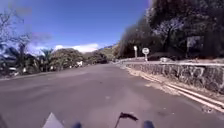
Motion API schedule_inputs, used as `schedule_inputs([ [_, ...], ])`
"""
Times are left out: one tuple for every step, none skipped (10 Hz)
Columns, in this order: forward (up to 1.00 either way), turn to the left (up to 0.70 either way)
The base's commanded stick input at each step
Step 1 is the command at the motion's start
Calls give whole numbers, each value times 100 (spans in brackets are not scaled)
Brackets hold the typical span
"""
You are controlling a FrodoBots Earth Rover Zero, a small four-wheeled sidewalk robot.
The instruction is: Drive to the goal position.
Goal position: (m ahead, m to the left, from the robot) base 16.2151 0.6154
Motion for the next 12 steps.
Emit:
schedule_inputs([
  [85,0],
  [85,0],
  [85,0],
  [85,0],
  [85,0],
  [85,0],
  [85,0],
  [85,0],
  [85,0],
  [85,0],
  [85,0],
  [85,0],
])
